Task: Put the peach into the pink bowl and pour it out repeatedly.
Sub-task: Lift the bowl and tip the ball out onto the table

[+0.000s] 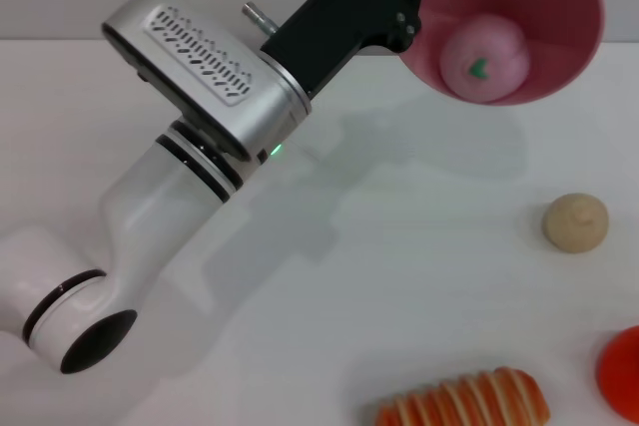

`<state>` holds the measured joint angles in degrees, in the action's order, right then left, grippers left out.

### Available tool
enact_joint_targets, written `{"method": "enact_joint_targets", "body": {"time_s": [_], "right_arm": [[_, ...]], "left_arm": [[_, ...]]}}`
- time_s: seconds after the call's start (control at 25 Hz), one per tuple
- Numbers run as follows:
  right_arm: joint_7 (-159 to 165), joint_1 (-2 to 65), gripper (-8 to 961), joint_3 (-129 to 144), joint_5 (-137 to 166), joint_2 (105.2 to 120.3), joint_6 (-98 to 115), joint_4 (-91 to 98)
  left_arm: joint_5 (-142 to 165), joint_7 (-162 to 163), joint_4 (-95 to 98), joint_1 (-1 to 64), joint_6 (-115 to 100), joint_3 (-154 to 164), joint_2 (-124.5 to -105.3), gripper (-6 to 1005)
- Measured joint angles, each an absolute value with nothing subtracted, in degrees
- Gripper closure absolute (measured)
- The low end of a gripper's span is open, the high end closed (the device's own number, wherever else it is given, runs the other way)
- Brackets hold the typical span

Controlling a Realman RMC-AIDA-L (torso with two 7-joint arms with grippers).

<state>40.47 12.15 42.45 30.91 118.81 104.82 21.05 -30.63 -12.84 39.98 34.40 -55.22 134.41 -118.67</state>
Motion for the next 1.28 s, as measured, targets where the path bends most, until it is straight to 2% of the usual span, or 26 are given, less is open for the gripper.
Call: {"method": "enact_joint_targets", "body": {"time_s": [1.28], "right_arm": [[40.62,12.83,412,43.33,31.9,119.01,107.12,18.68]], "left_arm": [[-30.84,-11.85,38.06,33.04,-62.14,132.39,-118.76,952]]}}
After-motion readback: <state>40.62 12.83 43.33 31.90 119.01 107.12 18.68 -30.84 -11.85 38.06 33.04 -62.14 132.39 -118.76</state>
